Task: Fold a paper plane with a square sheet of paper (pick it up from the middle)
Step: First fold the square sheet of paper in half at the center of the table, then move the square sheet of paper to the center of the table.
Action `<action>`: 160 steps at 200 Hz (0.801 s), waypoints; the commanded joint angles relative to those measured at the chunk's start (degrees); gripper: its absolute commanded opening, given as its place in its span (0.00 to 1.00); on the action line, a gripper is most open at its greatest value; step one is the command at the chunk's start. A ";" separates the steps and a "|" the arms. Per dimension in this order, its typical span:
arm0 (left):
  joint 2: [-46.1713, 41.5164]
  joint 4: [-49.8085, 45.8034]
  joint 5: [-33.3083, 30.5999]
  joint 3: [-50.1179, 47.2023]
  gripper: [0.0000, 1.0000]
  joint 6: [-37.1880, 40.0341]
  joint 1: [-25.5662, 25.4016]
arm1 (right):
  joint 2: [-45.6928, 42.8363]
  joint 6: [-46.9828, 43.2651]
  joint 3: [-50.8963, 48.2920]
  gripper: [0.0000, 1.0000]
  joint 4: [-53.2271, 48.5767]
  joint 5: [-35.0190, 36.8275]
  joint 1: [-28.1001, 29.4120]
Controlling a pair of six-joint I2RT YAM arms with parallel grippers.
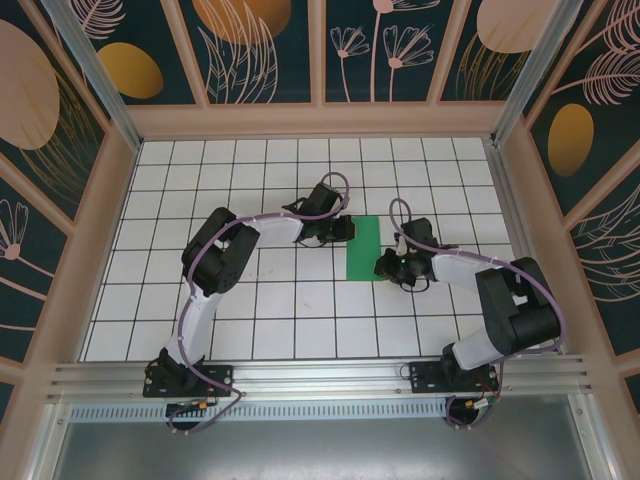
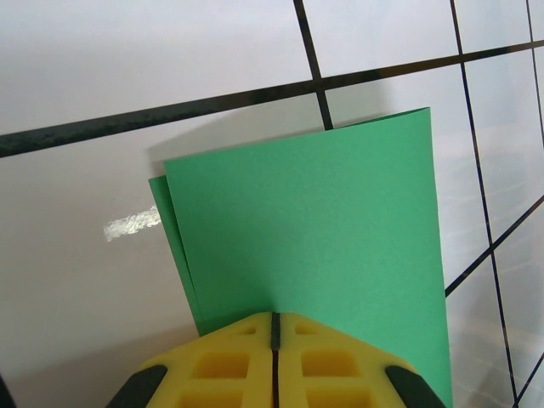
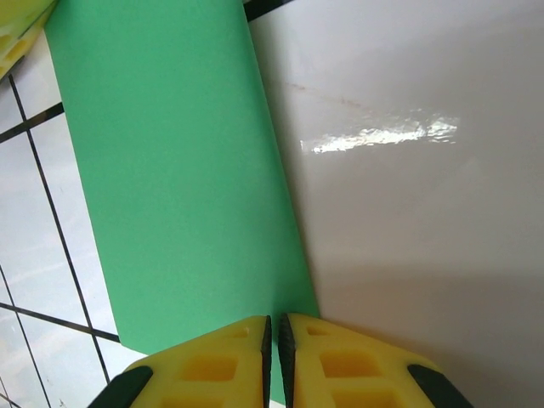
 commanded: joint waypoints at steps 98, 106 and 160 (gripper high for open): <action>4.57 -10.00 -6.42 2.47 0.09 2.68 0.82 | 0.52 -2.88 11.85 0.18 -6.21 6.37 1.63; 4.42 -10.05 -6.21 2.85 0.09 2.61 0.85 | 2.14 -3.08 12.76 0.18 -5.90 6.32 1.90; 2.04 -9.77 -4.79 3.88 0.12 2.68 0.91 | 10.36 -3.58 15.20 0.17 -2.94 6.38 2.71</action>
